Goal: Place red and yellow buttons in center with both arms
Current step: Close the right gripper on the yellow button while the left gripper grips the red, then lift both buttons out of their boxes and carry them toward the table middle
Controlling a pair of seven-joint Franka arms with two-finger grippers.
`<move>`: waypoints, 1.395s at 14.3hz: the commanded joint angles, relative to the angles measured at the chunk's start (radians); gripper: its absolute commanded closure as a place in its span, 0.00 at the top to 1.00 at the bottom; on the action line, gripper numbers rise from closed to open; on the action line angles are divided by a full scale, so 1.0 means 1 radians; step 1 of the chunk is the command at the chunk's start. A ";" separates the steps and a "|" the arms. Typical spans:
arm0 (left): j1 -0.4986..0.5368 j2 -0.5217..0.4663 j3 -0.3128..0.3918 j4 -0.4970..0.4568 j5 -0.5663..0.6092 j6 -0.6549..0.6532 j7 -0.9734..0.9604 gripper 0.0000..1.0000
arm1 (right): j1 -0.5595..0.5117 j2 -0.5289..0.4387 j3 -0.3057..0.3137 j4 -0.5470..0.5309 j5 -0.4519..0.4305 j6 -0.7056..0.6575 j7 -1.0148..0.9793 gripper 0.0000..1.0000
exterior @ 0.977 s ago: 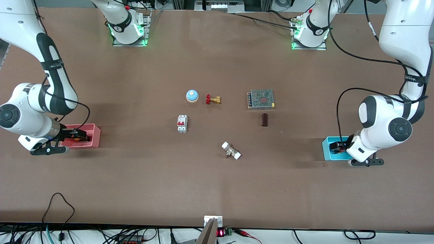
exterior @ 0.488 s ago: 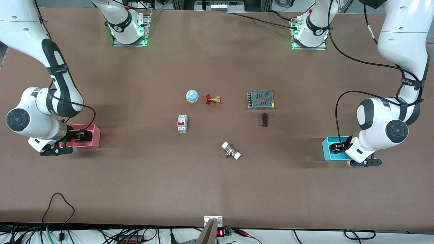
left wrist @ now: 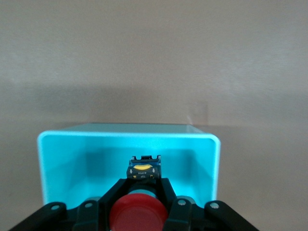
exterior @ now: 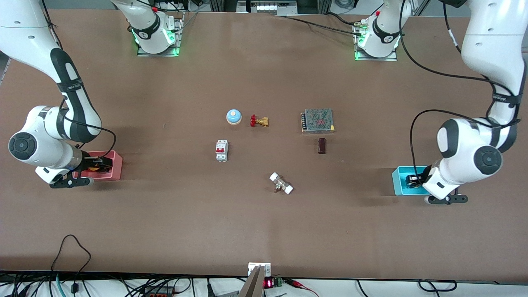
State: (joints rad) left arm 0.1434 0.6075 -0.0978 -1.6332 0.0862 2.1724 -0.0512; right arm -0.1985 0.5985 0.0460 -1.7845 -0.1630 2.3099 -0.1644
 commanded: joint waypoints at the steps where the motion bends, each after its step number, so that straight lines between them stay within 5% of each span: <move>1: -0.014 -0.061 -0.028 0.120 0.023 -0.233 0.001 0.29 | -0.016 -0.003 0.014 -0.010 -0.013 0.006 -0.007 0.47; 4: -0.082 -0.064 -0.040 0.203 0.009 -0.370 -0.032 0.30 | -0.015 -0.003 0.014 -0.010 -0.013 0.005 -0.007 0.15; 6: -0.157 -0.066 -0.040 0.204 0.004 -0.384 -0.097 0.30 | -0.015 -0.003 0.014 -0.010 -0.013 0.005 -0.009 0.05; 11: -0.376 0.009 -0.039 0.207 0.000 -0.343 -0.375 0.32 | -0.012 -0.089 0.043 0.000 -0.012 -0.103 -0.009 0.04; 16: -0.441 0.113 -0.037 0.185 -0.063 -0.077 -0.427 0.32 | 0.014 -0.256 0.133 0.000 0.037 -0.338 0.107 0.05; 20: -0.461 0.167 -0.036 0.147 -0.057 0.047 -0.469 0.32 | 0.111 -0.223 0.199 -0.009 0.034 -0.310 0.313 0.05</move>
State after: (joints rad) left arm -0.2995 0.7633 -0.1472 -1.4673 0.0358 2.1635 -0.4910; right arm -0.1377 0.3480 0.2377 -1.7762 -0.1299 1.9656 0.0732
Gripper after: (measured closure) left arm 0.656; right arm 0.595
